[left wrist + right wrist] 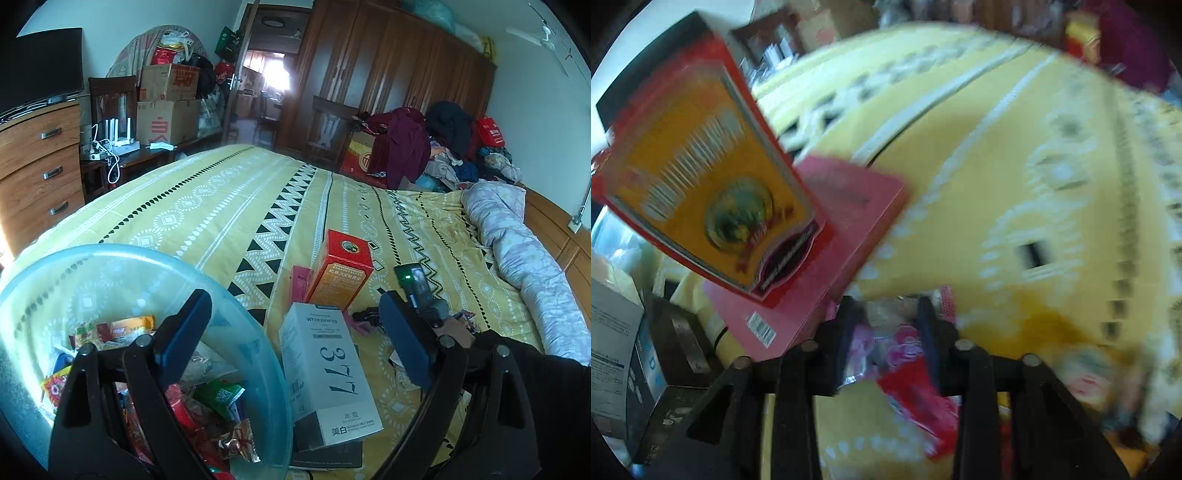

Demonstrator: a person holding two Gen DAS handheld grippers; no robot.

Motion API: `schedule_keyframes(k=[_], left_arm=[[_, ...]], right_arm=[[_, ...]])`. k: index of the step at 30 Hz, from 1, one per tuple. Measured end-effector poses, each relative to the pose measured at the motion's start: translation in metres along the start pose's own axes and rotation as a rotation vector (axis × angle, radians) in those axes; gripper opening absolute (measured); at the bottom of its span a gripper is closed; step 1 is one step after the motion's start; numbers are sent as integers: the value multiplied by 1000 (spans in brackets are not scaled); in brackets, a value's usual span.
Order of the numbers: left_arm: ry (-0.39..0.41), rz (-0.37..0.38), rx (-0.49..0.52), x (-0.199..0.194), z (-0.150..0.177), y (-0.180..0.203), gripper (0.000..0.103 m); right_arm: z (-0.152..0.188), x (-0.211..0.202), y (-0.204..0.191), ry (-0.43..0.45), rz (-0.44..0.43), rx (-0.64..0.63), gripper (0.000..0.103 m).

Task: Organize snacks
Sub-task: 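Move both tools back to the snack pile and reach for the next pack, then grasp the white sachet with right tool while left tool grasps the puffed rice bag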

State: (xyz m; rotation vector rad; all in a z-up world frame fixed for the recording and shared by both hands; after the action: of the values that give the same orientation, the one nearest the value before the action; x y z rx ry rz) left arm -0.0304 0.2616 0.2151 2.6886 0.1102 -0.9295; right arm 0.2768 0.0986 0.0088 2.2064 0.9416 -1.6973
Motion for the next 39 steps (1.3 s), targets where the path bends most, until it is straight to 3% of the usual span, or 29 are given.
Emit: schedule_keyframes(k=[2, 5, 9, 15, 17, 18, 20, 22, 24, 29, 32, 37, 39], left_arm=[[-14, 17, -1, 1, 2, 3, 93], [-19, 39, -5, -2, 6, 7, 93], [-29, 86, -17, -10, 11, 16, 93], [-73, 191, 10, -15, 21, 51, 94], [-94, 224, 49, -16, 28, 70, 94], [-100, 234, 64, -17, 31, 76, 94], [-125, 253, 86, -14, 39, 89, 94], [-156, 269, 106, -8, 47, 102, 94], [-191, 280, 135, 0, 56, 113, 94], [-282, 317, 206, 16, 82, 143, 94], [-332, 335, 230, 22, 97, 155, 94], [-410, 353, 247, 38, 116, 169, 94], [-431, 352, 254, 45, 122, 175, 94]], right_arm=[[3, 3, -3, -13, -4, -33, 51], [24, -3, -10, -104, -97, -54, 51], [94, -22, -40, -202, -104, -180, 51], [198, -65, -42, -225, -77, -132, 51], [221, -89, -38, -169, -29, -108, 49], [234, -114, -36, -92, -6, -82, 49], [254, -155, -33, 47, -7, -16, 61], [272, -180, -32, 127, 11, 41, 61], [281, -182, -37, 127, 32, 83, 61], [306, -136, -50, 58, 79, 144, 63], [309, -127, -38, 103, 112, 211, 65], [316, -121, -16, 149, 59, 300, 65], [321, -117, -14, 153, 4, 300, 60]])
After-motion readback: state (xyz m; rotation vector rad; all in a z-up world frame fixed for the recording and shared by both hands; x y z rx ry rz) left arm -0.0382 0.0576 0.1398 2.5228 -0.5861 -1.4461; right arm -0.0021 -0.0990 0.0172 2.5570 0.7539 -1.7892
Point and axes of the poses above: each gripper's, at about its wrist camera, not at the fingertips, and x roughly the way its jaws point, y to its right, z to its underside, the point moved 1 cm from there along x, roughly the way its jaws point, and after that the axes turned 7 degrees about -y, right-handed, at the moved point
